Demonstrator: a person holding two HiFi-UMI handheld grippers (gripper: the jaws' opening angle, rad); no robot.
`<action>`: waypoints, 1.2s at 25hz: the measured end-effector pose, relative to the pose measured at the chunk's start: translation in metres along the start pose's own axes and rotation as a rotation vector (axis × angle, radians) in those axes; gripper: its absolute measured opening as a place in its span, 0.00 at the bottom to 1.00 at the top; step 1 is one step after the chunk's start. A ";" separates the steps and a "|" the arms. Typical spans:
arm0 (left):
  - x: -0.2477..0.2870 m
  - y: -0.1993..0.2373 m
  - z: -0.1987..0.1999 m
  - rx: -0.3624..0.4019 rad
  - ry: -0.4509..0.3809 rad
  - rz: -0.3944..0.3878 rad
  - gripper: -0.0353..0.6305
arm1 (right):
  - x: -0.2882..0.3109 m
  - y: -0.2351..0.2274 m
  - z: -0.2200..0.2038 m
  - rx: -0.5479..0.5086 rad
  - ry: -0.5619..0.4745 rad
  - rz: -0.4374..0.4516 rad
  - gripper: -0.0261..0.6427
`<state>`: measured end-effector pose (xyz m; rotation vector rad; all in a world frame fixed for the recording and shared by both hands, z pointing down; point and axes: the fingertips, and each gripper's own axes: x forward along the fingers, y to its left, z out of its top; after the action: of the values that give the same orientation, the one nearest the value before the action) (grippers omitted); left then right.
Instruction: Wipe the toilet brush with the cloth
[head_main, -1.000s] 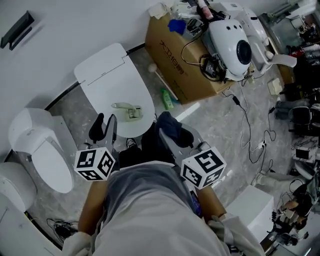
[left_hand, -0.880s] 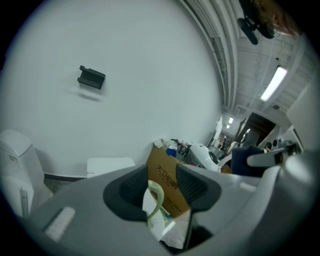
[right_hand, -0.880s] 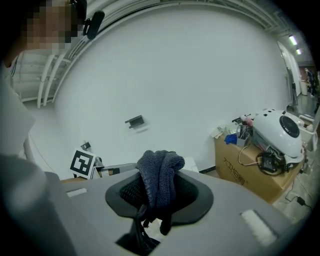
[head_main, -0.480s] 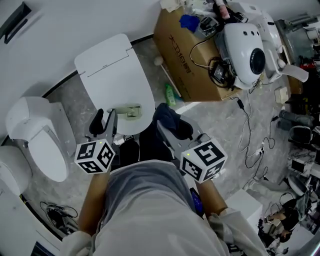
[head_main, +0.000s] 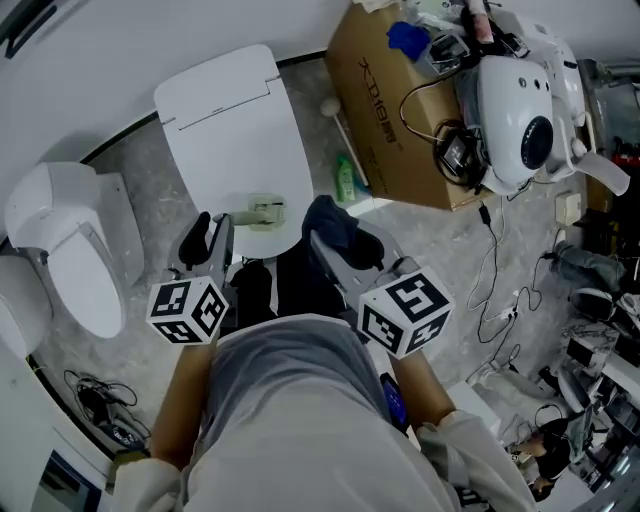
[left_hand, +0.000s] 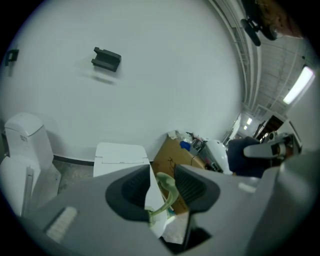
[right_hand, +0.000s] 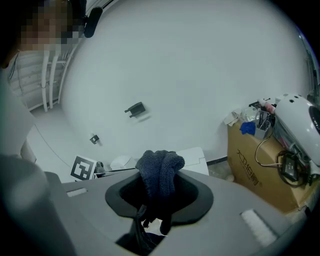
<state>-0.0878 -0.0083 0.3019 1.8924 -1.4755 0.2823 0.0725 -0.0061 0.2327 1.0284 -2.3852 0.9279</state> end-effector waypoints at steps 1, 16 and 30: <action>0.001 0.001 -0.001 -0.003 0.001 0.001 0.05 | 0.004 -0.001 0.000 -0.003 0.006 0.007 0.21; 0.011 0.003 -0.009 -0.046 -0.003 0.021 0.05 | 0.056 -0.023 -0.012 -0.016 0.122 0.076 0.21; 0.009 0.004 -0.014 -0.099 -0.051 0.059 0.05 | 0.101 -0.037 -0.056 -0.051 0.245 0.151 0.21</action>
<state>-0.0853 -0.0066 0.3184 1.7920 -1.5528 0.1857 0.0382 -0.0357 0.3448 0.6804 -2.2899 0.9777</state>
